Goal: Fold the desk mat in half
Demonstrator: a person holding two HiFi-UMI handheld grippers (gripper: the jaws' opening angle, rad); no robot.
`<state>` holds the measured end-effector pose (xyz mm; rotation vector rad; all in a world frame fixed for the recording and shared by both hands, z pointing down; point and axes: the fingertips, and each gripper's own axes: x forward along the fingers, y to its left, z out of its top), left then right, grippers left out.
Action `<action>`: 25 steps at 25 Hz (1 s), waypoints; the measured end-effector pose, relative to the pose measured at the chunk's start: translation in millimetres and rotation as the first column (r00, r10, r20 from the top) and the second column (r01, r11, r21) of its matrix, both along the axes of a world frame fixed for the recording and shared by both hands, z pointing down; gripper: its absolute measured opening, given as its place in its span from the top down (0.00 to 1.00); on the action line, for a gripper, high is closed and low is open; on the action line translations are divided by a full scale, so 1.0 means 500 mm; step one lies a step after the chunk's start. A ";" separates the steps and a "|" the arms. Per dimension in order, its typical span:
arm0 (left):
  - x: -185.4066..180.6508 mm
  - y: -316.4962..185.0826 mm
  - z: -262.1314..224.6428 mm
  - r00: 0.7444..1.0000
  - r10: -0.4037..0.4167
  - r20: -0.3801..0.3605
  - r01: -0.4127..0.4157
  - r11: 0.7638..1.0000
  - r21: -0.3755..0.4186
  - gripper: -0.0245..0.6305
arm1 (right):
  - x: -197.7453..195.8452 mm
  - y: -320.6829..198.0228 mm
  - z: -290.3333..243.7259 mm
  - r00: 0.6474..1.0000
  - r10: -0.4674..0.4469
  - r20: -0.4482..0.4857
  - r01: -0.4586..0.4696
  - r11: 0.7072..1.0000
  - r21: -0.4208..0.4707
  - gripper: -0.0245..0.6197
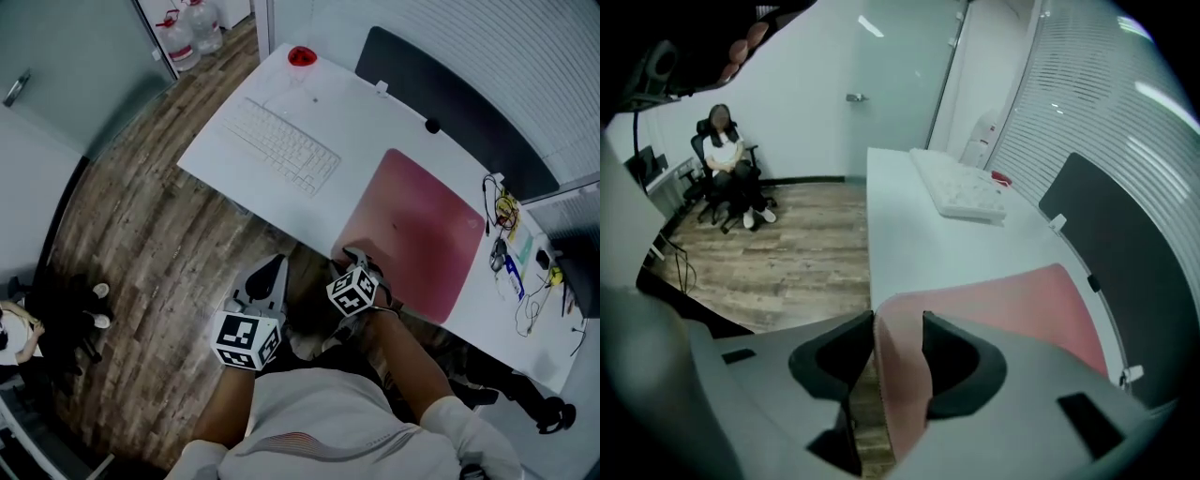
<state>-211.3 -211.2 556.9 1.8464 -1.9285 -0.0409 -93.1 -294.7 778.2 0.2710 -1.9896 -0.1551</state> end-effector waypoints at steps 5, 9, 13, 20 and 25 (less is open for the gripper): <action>-0.001 -0.008 -0.001 1.000 0.001 0.000 -0.001 1.000 0.000 0.94 | 0.000 0.000 -0.016 1.000 -0.011 0.020 0.011 1.000 -0.026 0.67; 0.007 -0.011 -0.004 1.000 0.008 -0.003 -0.008 1.000 0.004 0.94 | -0.002 0.014 -0.010 1.000 -0.002 0.021 0.003 0.999 -0.044 0.76; 0.015 -0.019 -0.010 1.000 0.020 0.000 -0.020 1.000 0.006 0.94 | -0.002 0.018 -0.017 0.999 0.010 0.037 -0.010 1.000 -0.008 0.86; 0.053 -0.054 -0.043 0.996 0.085 0.014 -0.086 0.996 0.029 0.94 | 0.026 -0.016 -0.108 0.968 0.146 0.205 -0.147 0.989 -0.011 0.86; 0.134 -0.122 -0.083 0.981 0.188 0.042 -0.191 0.979 0.065 0.94 | 0.142 -0.079 -0.195 0.883 0.328 0.335 -0.334 0.942 -0.043 0.86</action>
